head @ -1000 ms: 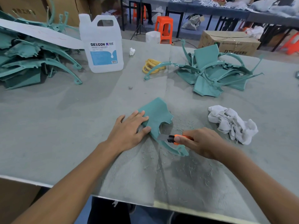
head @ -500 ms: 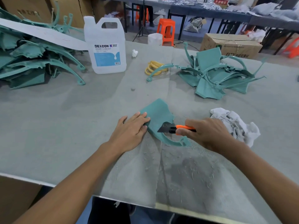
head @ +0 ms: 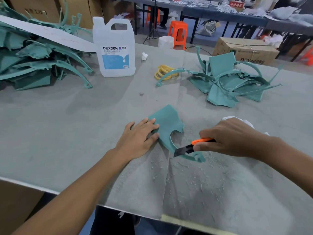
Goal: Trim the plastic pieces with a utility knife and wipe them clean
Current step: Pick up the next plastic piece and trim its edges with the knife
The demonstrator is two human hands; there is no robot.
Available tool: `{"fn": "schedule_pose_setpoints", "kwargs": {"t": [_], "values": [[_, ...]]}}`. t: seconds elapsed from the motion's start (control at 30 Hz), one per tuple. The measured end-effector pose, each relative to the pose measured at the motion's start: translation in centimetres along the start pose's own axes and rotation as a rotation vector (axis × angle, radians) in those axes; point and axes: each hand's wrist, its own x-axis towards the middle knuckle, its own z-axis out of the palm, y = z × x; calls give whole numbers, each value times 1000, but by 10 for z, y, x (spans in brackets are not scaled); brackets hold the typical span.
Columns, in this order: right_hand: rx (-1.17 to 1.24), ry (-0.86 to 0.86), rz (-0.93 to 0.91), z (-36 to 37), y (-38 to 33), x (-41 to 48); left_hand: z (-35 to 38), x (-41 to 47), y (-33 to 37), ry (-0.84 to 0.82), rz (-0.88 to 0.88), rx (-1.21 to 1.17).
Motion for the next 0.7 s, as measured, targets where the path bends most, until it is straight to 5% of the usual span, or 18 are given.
{"fn": "schedule_pose_setpoints", "kwargs": {"t": [0.23, 0.37, 0.7], "values": [[91, -70, 119, 40, -1, 44, -1, -1, 2, -8, -8, -12], [90, 52, 272, 57, -6, 52, -1, -1, 1, 2, -22, -30], [668, -2, 377, 62, -40, -18, 3, 0, 1, 34, -11, 9]]}}
